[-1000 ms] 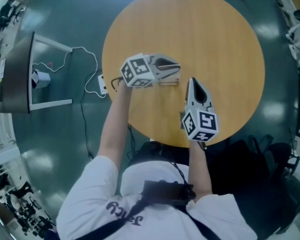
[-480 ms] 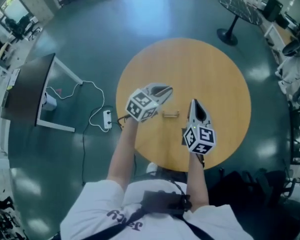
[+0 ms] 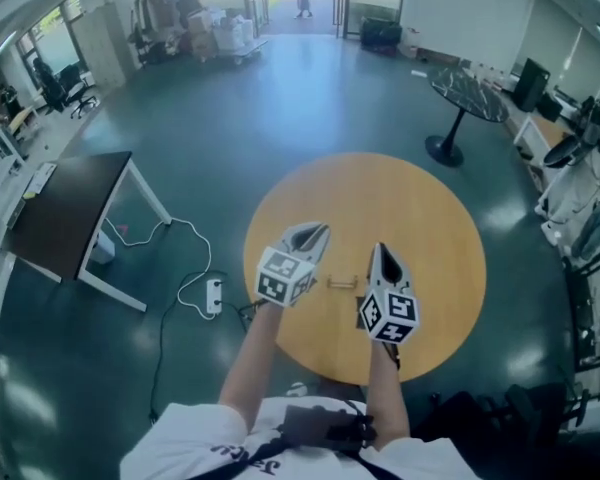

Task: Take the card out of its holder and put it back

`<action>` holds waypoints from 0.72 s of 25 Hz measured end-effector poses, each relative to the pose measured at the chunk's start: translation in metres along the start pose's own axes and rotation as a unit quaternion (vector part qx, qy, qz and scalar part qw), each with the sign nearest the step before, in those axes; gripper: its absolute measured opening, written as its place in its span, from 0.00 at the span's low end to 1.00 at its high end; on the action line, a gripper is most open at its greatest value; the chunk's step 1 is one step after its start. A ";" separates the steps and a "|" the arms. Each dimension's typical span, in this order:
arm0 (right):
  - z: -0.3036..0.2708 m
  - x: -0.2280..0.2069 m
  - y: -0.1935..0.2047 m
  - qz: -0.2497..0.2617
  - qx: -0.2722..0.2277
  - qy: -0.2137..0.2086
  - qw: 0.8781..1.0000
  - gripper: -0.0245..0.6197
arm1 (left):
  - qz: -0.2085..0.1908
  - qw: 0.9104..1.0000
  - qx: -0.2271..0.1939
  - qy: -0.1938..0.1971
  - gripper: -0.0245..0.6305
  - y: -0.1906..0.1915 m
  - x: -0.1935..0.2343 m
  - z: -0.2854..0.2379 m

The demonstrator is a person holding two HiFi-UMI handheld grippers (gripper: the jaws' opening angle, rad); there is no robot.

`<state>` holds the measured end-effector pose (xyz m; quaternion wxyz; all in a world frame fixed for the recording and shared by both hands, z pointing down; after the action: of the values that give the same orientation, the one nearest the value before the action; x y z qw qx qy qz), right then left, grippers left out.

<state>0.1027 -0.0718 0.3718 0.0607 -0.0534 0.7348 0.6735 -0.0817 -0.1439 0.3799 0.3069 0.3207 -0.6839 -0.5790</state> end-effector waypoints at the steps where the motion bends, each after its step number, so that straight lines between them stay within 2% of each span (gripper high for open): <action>1: 0.003 0.003 -0.001 0.002 -0.003 -0.002 1.000 0.07 | 0.000 1.000 -0.007 -0.007 0.08 -0.001 -0.003 0.005; 6: 0.010 0.016 -0.004 0.014 -0.016 -0.012 1.000 0.07 | -0.003 0.998 -0.042 -0.042 0.08 -0.002 -0.012 0.020; 11: 0.013 0.025 -0.011 0.025 -0.031 -0.015 0.999 0.07 | -0.013 0.996 -0.059 -0.064 0.08 0.000 -0.021 0.025; 18: 0.015 0.025 -0.015 0.029 -0.038 -0.012 0.999 0.07 | -0.019 0.995 -0.076 -0.068 0.08 -0.012 -0.034 0.025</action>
<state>0.0802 -0.0583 0.3516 0.0480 -0.0266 0.7092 0.7029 -0.0801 -0.1035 0.3626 0.2724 0.2689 -0.6510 -0.6555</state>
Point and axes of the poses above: the fingertips, and each gripper's own axes: z backward along the fingers, x to its left, y out of its underside, the point moved 8 cm from there along z, backward along the fingers, and after that the axes turned 10 degrees about y, right-handed, at the moved point
